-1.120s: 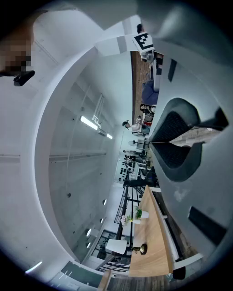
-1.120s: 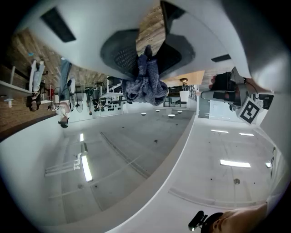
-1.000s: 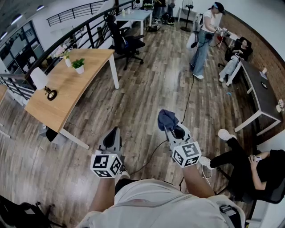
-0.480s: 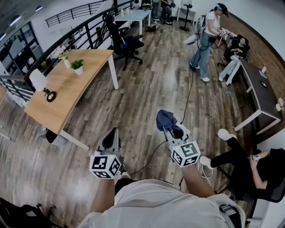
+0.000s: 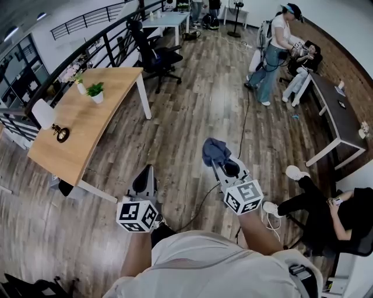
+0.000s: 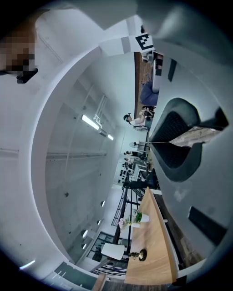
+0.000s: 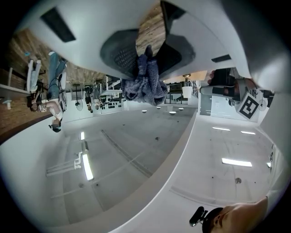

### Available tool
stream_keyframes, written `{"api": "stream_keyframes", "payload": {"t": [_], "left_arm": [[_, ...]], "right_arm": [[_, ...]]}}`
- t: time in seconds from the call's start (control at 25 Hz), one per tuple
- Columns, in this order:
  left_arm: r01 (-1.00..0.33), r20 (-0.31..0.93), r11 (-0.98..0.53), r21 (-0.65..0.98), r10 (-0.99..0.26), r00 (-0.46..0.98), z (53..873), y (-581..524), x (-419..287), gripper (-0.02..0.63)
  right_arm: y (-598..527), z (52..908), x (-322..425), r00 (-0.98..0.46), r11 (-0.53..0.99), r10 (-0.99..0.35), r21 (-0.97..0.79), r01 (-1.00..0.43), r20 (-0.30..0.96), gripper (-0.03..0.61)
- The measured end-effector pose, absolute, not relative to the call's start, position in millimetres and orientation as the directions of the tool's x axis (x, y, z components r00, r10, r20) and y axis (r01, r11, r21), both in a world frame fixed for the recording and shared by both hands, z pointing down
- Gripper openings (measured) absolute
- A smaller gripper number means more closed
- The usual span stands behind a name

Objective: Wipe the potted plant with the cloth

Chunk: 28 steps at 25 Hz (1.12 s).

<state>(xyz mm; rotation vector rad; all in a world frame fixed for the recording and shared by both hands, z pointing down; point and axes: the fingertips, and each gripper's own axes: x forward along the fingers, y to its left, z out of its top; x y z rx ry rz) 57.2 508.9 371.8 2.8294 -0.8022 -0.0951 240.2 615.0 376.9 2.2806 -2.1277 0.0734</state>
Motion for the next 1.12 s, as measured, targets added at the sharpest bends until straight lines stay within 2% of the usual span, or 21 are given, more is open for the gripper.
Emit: {"api": "stream_keyframes", "payload": {"t": [0.28, 0.6, 0.92, 1.12], "left_arm": [[-0.491, -0.026, -0.847, 0.203, -0.506, 0.862, 365.9, 423.5, 45.7, 0.015], [-0.479, -0.026, -0.851, 0.215, -0.495, 0.868, 367.2, 333.2, 0.2, 0.015], [-0.536, -0.022, -0.804, 0.257, -0.560, 0.828, 381.5, 276.0, -46.5, 0.015], [-0.608, -0.021, -0.738, 0.293, -0.641, 0.768, 389.5, 232.4, -73.5, 0.015]], "right_arm": [[534.2, 364.5, 221.3, 0.089, -0.088, -0.995, 0.019, -0.996, 0.042, 0.133], [444.9, 361.7, 178.3, 0.105, -0.104, -0.993, 0.021, -0.994, 0.062, 0.133], [375.5, 375.6, 147.6, 0.044, -0.040, -0.989, 0.033, -0.999, 0.142, 0.133], [311.9, 378.7, 129.5, -0.057, 0.065, -0.987, 0.045, -0.997, 0.151, 0.133]]}}
